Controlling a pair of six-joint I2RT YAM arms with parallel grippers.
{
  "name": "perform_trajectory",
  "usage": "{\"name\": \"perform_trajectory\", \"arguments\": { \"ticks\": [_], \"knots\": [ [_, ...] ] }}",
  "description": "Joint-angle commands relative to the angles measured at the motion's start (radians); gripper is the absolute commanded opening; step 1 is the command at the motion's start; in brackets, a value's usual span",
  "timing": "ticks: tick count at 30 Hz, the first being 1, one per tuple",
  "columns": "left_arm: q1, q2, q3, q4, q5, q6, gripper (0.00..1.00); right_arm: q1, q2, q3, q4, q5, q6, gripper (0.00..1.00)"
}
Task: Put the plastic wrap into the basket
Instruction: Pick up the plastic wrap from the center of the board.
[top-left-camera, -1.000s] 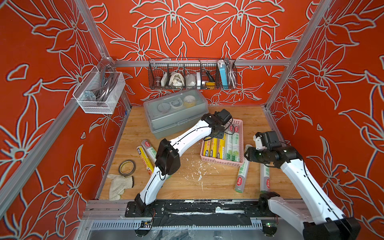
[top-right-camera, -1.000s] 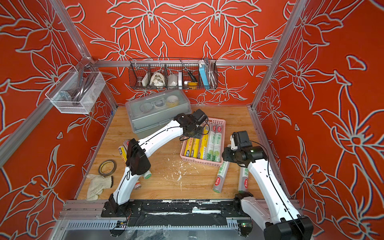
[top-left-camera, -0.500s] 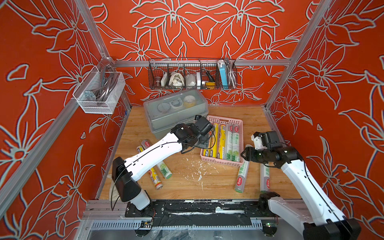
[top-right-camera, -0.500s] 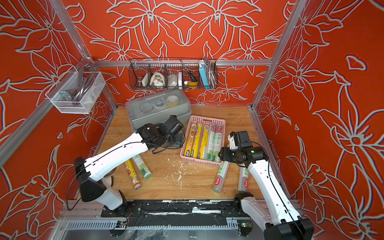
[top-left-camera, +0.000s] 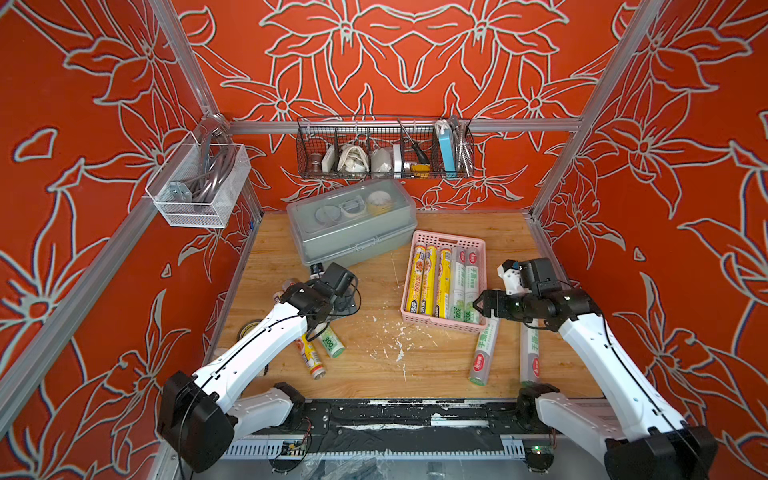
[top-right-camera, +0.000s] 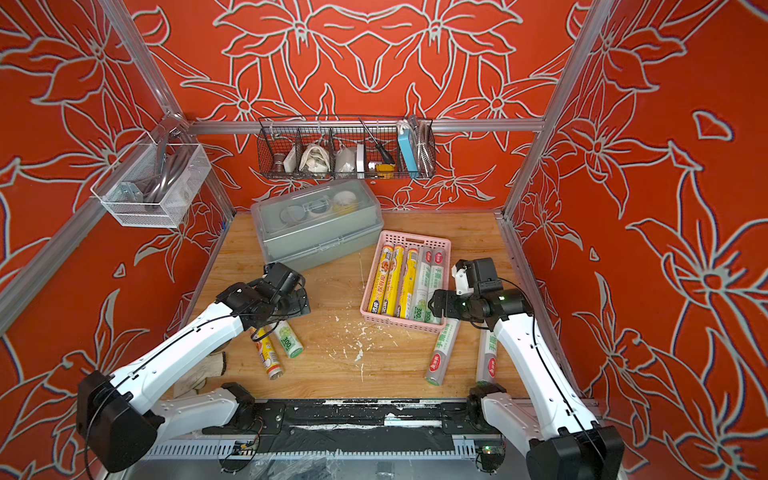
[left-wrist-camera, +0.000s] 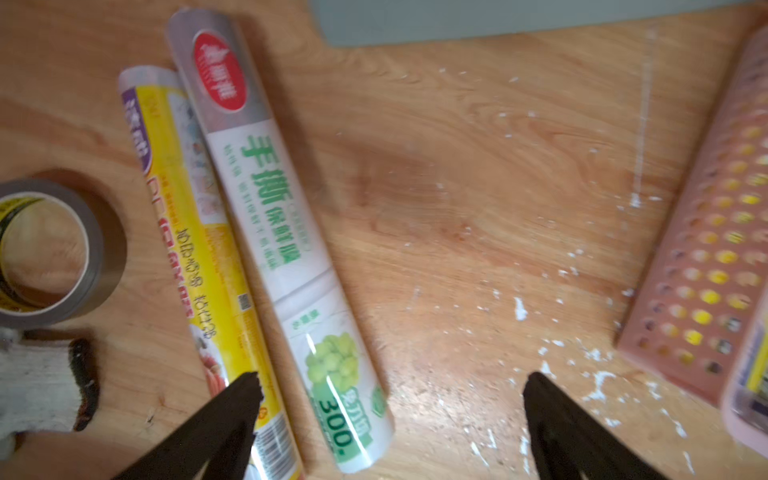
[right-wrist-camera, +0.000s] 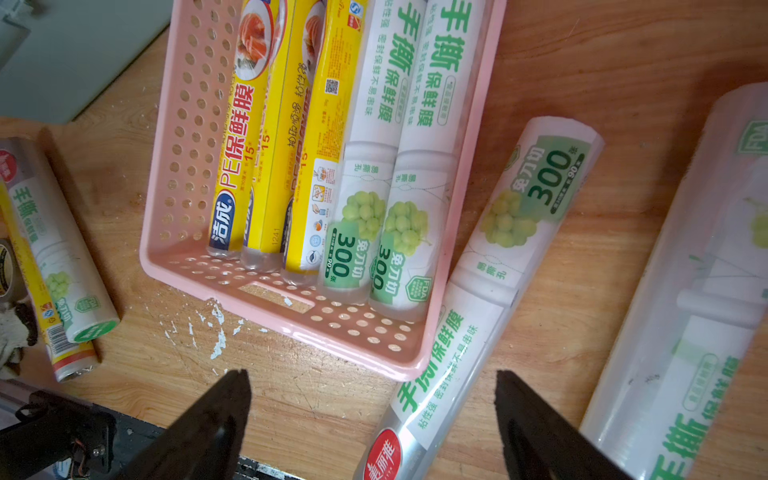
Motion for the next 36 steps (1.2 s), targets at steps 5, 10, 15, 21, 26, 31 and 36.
{"name": "perform_trajectory", "arguments": {
  "ticks": [5, 10, 15, 21, 26, 31, 36],
  "knots": [
    [0.145, -0.003, -0.088, 0.104, 0.055, -0.004, 0.98, -0.007, 0.003, 0.018, 0.015, 0.013, -0.011, 0.97],
    [0.223, 0.057, -0.115, 0.166, 0.107, -0.015, 0.98, -0.006, 0.006, 0.019, 0.01, 0.008, -0.017, 0.99],
    [0.241, 0.11, -0.126, 0.202, 0.112, -0.027, 0.98, -0.006, 0.004, 0.024, 0.002, 0.01, -0.023, 0.99],
    [0.246, 0.171, -0.137, 0.229, 0.105, -0.04, 0.95, -0.006, 0.012, 0.026, 0.0, 0.014, -0.025, 0.99],
    [0.248, 0.212, -0.145, 0.246, 0.104, -0.045, 0.93, -0.006, 0.01, 0.027, -0.003, 0.022, -0.025, 0.98],
    [0.248, 0.231, -0.165, 0.282, 0.102, -0.046, 0.83, -0.006, 0.013, 0.026, -0.006, 0.028, -0.026, 0.98],
    [0.248, 0.246, -0.175, 0.3, 0.094, -0.053, 0.8, -0.007, 0.013, 0.024, -0.006, 0.033, -0.025, 0.98]
  ]
}}
